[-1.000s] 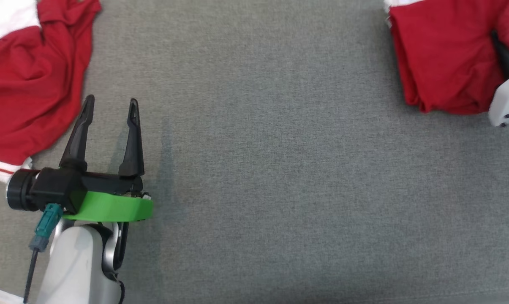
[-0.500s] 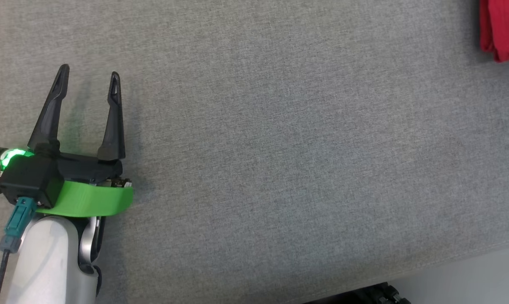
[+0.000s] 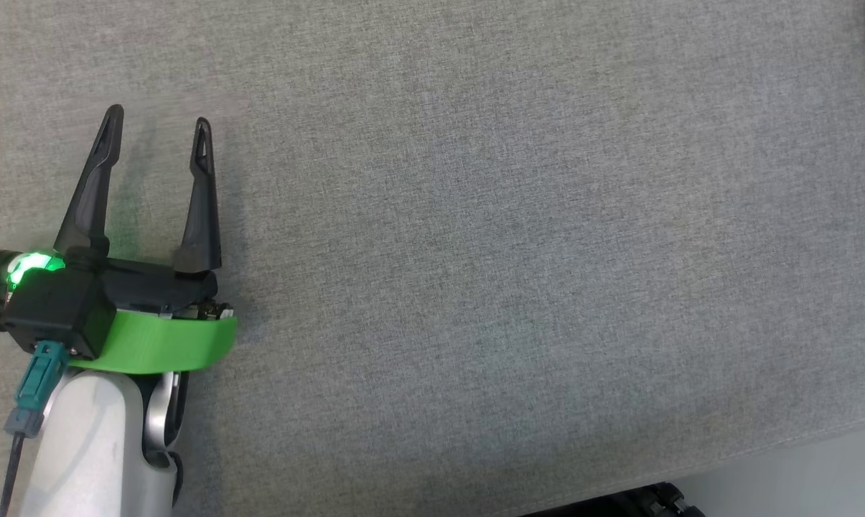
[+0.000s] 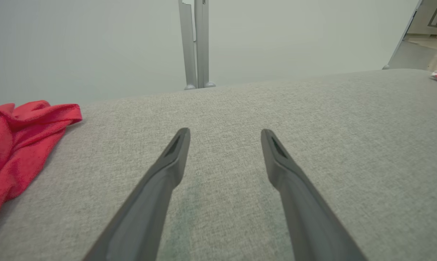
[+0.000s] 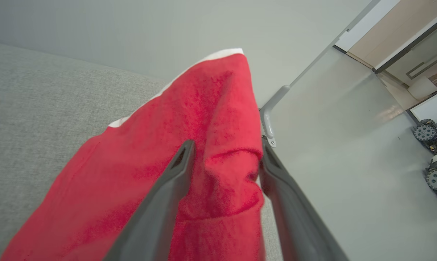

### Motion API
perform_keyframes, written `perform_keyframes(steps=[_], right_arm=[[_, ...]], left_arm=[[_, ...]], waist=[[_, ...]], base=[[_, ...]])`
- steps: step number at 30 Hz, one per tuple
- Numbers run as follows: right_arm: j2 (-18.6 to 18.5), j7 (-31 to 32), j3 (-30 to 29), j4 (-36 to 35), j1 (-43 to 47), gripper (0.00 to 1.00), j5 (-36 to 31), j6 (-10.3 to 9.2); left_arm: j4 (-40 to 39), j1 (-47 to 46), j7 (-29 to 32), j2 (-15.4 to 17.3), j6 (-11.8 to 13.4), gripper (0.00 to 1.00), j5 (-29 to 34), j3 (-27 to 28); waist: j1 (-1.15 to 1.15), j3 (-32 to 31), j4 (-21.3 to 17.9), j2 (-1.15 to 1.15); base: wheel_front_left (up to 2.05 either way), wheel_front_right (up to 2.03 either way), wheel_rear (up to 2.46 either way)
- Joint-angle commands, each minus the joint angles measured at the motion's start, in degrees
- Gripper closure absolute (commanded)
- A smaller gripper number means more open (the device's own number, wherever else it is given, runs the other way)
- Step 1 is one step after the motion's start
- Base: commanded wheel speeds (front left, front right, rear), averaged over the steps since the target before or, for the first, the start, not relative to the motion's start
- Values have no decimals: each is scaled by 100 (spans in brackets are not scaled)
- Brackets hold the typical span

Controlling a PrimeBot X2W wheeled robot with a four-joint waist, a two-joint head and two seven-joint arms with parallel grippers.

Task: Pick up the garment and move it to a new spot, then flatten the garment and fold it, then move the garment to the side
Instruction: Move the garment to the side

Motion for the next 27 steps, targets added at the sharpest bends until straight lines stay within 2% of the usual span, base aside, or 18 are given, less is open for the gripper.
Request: perform_keyframes(steps=[1, 7, 11, 19, 27], right_arm=[[-54, -86, 22, 104, -64, 0, -98, -11], [31, -449, -22, 508, -251, 0, -406, -11], [171, -659, 78, 526, -266, 0, -482, -11], [1013, -1016, 213, -104, 314, 0, -506, -11], [1848, -1061, -28, -1181, 1730, 0, -579, -11]], left_arm=[[34, 43, -38, 7, 35, 0, -78, 4], [181, 156, -138, -27, 96, 0, -118, 38], [298, 267, -201, -64, 114, 0, -188, 58], [655, 813, -333, -83, 223, 0, -387, 285], [888, 1388, -384, -138, 261, 0, -523, 430]], waist=[[-1, -82, 65, 0], [-1, -403, 117, 0], [-1, -716, 151, 0], [-1, -1712, 215, 0], [-1, -2697, 575, 0]], base=[[0, 0, 0], [0, 0, 0], [0, 0, 0], [0, 0, 0], [0, 0, 0]])
